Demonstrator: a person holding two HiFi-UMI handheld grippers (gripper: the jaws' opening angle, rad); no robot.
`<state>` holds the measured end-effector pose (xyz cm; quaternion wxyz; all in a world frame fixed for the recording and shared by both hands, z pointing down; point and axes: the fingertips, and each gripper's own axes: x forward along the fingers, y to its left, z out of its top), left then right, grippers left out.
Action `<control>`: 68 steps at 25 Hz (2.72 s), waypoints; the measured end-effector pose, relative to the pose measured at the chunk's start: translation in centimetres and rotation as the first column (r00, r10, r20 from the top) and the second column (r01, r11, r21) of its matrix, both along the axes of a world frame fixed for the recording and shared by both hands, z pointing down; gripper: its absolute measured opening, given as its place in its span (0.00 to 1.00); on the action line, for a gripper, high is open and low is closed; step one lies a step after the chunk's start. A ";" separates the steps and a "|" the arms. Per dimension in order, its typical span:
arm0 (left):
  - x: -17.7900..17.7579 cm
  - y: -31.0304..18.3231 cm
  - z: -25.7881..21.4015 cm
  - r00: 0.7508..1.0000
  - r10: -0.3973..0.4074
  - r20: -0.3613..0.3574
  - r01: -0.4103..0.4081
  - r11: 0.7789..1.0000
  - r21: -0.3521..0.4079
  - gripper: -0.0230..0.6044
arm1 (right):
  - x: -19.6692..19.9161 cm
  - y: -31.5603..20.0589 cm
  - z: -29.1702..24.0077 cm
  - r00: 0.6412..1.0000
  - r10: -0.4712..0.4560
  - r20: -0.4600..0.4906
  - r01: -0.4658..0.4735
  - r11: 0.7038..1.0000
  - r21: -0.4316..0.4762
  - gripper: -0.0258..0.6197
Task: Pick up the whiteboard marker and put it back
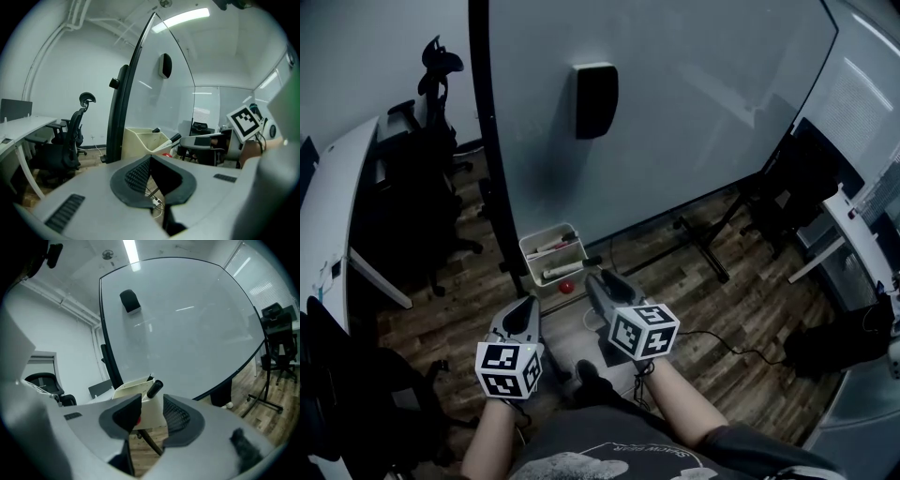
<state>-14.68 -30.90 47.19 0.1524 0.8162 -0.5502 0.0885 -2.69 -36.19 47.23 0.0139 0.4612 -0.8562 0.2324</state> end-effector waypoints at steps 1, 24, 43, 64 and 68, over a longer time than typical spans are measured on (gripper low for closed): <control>-0.1 -0.1 0.0 1.000 -0.004 -0.001 0.004 1.000 -0.003 0.06 | -0.1 -0.4 0.0 1.000 0.007 0.015 -0.007 1.000 -0.008 0.25; -1.5 -1.1 0.5 0.999 -0.044 0.008 0.045 0.999 -0.022 0.06 | -1.3 -3.3 -1.4 0.983 0.012 0.182 -0.014 1.000 0.005 0.20; -1.3 4.1 -2.0 1.000 0.014 0.011 -0.015 0.999 0.039 0.06 | 0.1 2.5 -9.6 0.973 0.061 0.223 -0.112 0.968 0.226 0.16; 2.4 12.6 -1.4 0.989 0.148 -0.006 -0.148 0.989 0.026 0.06 | 4.5 16.4 -5.8 0.984 0.166 0.067 -0.176 0.965 0.192 0.16; 3.7 13.2 -1.6 0.988 0.152 -0.008 -0.151 0.988 0.036 0.06 | 4.9 17.6 -5.2 0.989 0.144 0.045 -0.150 0.970 0.189 0.16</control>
